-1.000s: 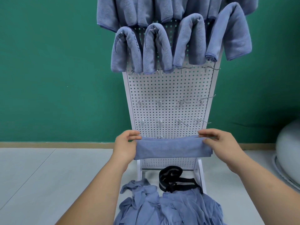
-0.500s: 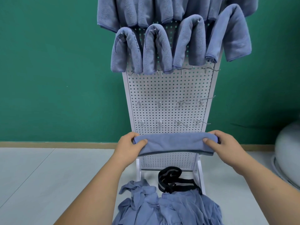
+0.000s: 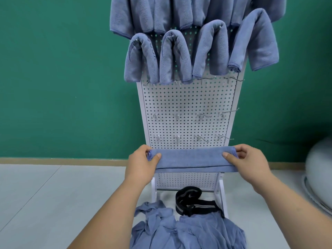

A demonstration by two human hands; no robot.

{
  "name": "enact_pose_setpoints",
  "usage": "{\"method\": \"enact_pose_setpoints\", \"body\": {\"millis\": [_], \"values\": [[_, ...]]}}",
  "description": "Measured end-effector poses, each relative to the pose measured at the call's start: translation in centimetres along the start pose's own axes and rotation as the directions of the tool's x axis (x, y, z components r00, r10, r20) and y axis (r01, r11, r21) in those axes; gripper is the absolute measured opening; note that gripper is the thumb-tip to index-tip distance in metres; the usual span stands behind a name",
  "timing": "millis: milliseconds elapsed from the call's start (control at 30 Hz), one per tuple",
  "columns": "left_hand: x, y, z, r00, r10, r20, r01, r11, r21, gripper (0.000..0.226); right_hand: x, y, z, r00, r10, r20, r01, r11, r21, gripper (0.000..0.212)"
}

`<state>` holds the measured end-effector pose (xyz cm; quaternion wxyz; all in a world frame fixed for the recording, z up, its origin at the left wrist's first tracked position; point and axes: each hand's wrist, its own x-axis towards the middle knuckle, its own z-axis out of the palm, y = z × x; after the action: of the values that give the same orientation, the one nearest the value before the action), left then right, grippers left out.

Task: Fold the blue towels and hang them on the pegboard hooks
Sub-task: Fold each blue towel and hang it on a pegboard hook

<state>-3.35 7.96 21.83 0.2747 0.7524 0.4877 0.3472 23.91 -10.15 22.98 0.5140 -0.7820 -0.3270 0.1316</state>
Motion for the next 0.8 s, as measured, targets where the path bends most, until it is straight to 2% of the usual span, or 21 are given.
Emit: {"method": "enact_pose_setpoints", "body": {"millis": [100, 200, 300, 433, 633, 800], "values": [[-0.9, 1.2, 0.5, 1.000, 0.009, -0.028, -0.008, 1.000, 0.017, 0.024, -0.8, -1.0, 1.5, 0.998, -0.048, -0.049, 0.046, 0.998, -0.052, 0.015], [-1.7, 2.8, 0.7, 0.998, 0.021, -0.054, -0.025, 0.996, -0.083, 0.023, -1.7, -2.4, 2.9, 0.989, -0.118, -0.090, 0.110, 0.990, -0.091, 0.017], [-2.6, 4.2, 1.0, 0.998, 0.052, -0.039, -0.058, 0.983, -0.173, 0.023, -3.3, -4.2, 4.6, 0.979, -0.172, -0.109, 0.167, 0.984, -0.055, 0.019], [-3.3, 4.6, 1.3, 0.998, 0.043, 0.038, -0.031, 0.959, -0.283, 0.025, -5.5, -6.1, 6.7, 0.980, -0.199, -0.028, 0.200, 0.977, 0.071, 0.023], [-3.6, 4.3, 0.3, 0.983, -0.105, 0.148, 0.169, 0.831, -0.531, 0.027, -7.6, -6.9, 9.3, 0.965, -0.179, 0.191, 0.137, 0.967, 0.214, 0.035], [-3.7, 3.7, -1.8, 0.977, -0.128, 0.171, 0.207, 0.770, -0.603, 0.031, -8.8, -8.2, 10.8, 0.973, -0.137, 0.185, 0.074, 0.947, 0.313, 0.037]]}}
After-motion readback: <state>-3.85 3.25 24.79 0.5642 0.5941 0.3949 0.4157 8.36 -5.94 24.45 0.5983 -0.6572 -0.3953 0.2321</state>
